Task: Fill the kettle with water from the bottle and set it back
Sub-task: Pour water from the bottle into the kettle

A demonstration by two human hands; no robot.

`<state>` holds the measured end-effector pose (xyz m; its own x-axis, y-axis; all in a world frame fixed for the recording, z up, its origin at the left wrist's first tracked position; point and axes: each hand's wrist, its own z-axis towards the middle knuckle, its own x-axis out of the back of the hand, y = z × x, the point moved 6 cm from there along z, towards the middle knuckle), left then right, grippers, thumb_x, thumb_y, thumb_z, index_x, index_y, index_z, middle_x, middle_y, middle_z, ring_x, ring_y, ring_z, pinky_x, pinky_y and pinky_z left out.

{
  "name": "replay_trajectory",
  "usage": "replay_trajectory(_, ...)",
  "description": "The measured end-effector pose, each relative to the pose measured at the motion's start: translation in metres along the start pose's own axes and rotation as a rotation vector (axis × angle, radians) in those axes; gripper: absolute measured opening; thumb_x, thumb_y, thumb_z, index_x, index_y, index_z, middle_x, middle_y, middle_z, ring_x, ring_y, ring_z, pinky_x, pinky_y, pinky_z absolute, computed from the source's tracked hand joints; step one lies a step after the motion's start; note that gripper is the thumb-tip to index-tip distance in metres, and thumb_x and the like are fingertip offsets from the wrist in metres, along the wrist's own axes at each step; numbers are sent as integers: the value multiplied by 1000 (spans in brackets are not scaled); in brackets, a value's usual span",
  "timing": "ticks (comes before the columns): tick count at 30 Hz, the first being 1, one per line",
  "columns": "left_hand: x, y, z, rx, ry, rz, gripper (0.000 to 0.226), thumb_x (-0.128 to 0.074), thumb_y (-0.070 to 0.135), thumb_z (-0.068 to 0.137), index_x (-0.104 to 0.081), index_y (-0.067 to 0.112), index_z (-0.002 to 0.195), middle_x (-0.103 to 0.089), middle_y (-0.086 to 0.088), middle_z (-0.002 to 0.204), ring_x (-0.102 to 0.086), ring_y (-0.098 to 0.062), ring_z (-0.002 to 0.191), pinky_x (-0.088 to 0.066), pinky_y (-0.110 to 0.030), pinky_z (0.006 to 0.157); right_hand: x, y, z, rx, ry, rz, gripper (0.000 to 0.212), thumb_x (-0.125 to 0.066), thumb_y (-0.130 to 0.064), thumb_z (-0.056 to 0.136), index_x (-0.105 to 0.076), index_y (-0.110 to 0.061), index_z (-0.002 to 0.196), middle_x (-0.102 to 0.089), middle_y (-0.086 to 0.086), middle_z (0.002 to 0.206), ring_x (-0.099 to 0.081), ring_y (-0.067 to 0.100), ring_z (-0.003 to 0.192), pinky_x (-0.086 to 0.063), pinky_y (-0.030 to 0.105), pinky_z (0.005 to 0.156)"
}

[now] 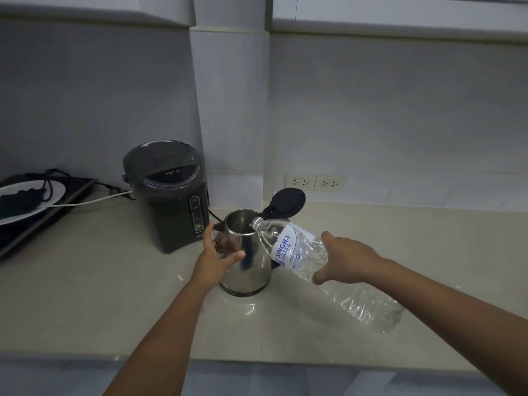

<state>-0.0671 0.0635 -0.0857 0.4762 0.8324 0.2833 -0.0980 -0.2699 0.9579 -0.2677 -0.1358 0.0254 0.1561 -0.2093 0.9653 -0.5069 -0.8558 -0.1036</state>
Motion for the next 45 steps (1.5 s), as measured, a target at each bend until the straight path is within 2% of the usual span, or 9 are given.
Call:
replay_trajectory(8, 0, 0, -1, -2, -2, 26, 115, -83, 30, 72, 0, 37, 151, -41, -8, 151, -45, -25, 134, -38, -40, 109, 4, -1, 0, -3, 2, -47, 65, -75, -56, 64, -32, -21, 97, -47, -7, 78, -53, 20, 75, -35, 30, 54)
replay_trajectory(18, 1, 2, -3, 11, -18, 39, 114, -83, 30, 73, 0, 36, 151, -44, -9, 148, -46, -26, 133, -38, -40, 108, 9, -2, 2, 2, -7, -83, 67, -74, -57, 64, -30, -21, 99, -46, -8, 78, -53, 21, 76, -34, 30, 54)
replay_trajectory(30, 0, 5, -6, 2, -6, 29, 112, -81, 24, 76, 0, 31, 153, -48, -8, 144, -50, -23, 129, -37, -28, 97, 8, -1, 3, -5, -19, -96, 67, -74, -57, 63, -32, -21, 101, -50, -7, 79, -49, 14, 65, -34, 29, 52)
replay_trajectory(35, 1, 7, -7, -8, -8, 28, 111, -81, 22, 77, 0, 32, 152, -49, -8, 143, -49, -23, 129, -37, -28, 96, 11, -2, 4, 3, -23, -115, 68, -74, -57, 64, -32, -21, 103, -50, -6, 80, -55, 20, 76, -35, 29, 53)
replay_trajectory(45, 1, 7, -7, -8, -18, 22, 110, -80, 22, 77, 0, 35, 151, -47, -10, 145, -48, -25, 131, -37, -30, 97, 13, -3, 6, 4, -33, -127, 71, -74, -58, 63, -35, -19, 109, -50, -6, 81, -56, 22, 80, -37, 30, 54)
